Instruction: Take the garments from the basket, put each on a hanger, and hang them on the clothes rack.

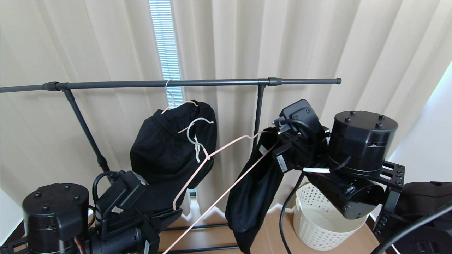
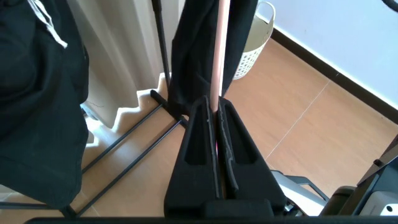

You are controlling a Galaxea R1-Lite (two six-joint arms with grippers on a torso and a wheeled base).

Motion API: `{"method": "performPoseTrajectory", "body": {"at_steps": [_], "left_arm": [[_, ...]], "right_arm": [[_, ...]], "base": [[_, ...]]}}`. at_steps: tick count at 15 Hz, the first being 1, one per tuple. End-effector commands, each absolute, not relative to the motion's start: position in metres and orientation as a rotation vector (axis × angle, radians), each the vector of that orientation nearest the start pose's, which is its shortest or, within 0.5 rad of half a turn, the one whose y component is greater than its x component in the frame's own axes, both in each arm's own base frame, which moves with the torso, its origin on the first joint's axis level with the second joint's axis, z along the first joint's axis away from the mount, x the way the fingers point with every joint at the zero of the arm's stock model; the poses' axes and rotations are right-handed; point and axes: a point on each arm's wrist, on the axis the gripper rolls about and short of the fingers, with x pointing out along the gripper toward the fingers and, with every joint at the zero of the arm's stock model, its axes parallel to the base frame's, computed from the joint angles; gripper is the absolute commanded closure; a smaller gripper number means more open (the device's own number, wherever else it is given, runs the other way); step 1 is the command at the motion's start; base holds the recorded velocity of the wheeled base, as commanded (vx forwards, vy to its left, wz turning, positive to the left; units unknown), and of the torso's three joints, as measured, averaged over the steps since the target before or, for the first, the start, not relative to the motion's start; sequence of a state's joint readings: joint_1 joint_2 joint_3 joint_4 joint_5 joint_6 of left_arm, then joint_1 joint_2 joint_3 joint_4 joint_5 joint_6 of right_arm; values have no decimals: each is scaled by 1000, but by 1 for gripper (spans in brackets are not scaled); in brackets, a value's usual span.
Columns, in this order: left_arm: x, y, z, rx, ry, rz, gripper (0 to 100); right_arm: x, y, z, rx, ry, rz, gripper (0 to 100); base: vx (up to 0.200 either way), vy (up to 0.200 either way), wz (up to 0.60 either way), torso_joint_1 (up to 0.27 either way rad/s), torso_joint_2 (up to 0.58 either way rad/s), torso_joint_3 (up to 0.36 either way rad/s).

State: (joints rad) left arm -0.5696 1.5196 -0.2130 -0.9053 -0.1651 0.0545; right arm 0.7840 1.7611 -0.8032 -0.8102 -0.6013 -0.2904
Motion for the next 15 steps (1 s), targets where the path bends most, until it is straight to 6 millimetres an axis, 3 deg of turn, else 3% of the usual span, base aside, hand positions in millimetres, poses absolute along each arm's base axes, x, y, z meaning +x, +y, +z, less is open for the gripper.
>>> {"method": "performPoseTrajectory", "body": {"at_steps": [1, 7, 15], "left_arm": [[165, -111, 107, 137, 400, -741, 100], [165, -114, 107, 140, 399, -754, 100], [163, -113, 106, 149, 404, -758, 100]], "right_arm": [[227, 225, 174, -395, 97, 236, 100], [206, 246, 166, -379, 103, 327, 100], [188, 260, 177, -263, 46, 390, 100]], "base": [[0, 0, 0, 0, 0, 0], [0, 0, 0, 0, 0, 0], [0, 0, 0, 0, 0, 0]]}}
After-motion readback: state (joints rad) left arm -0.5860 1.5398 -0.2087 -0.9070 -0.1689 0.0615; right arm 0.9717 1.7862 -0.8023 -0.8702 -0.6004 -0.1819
